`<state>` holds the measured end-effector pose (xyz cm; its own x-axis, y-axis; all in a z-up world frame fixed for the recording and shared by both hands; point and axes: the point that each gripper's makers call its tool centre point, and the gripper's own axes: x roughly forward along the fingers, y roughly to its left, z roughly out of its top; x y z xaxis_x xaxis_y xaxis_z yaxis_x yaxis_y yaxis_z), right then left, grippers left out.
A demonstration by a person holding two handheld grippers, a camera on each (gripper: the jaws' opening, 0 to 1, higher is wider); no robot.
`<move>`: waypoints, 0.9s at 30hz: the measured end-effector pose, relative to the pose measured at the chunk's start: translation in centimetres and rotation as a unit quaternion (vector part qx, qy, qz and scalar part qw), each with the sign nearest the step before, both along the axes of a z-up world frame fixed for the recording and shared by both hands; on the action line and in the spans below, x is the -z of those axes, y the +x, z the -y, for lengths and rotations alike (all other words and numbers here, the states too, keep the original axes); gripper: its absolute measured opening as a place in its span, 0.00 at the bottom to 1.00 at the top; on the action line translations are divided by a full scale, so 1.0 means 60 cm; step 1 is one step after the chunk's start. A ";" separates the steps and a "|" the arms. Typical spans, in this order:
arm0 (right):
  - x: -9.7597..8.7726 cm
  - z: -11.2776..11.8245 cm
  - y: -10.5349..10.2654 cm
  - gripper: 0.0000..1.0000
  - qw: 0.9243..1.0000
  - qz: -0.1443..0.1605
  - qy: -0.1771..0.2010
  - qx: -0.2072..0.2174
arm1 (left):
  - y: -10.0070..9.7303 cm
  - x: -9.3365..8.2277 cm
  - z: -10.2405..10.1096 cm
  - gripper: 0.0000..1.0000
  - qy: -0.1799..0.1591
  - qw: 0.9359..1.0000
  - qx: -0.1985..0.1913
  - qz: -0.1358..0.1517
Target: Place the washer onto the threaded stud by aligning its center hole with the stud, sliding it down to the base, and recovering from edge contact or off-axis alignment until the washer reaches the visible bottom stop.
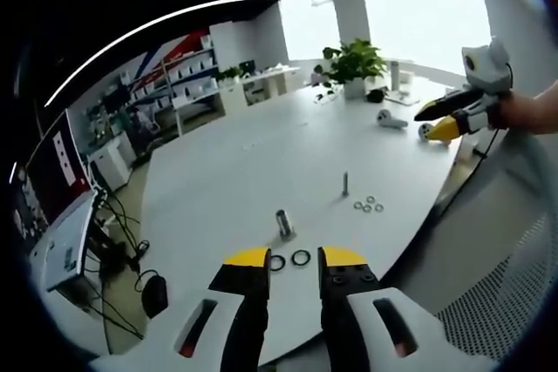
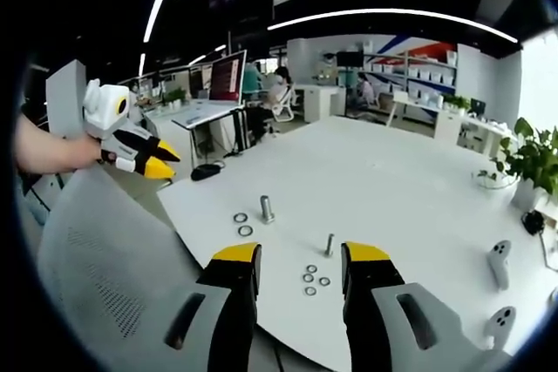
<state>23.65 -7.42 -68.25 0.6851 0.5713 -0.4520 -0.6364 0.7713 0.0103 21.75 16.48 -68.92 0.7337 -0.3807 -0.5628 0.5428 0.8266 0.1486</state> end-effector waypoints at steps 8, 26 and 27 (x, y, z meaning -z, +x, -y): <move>0.003 0.003 0.000 0.38 1.000 0.000 -0.006 -0.001 | -0.004 0.004 0.007 0.19 0.012 1.000 0.010 -0.001; 0.001 0.000 -0.001 0.38 1.000 -0.003 -0.002 -0.001 | -0.003 0.009 0.003 0.19 0.009 1.000 0.007 -0.010; 0.002 0.000 -0.002 0.38 1.000 -0.004 -0.001 0.000 | -0.004 0.009 0.004 0.19 0.010 1.000 0.009 -0.011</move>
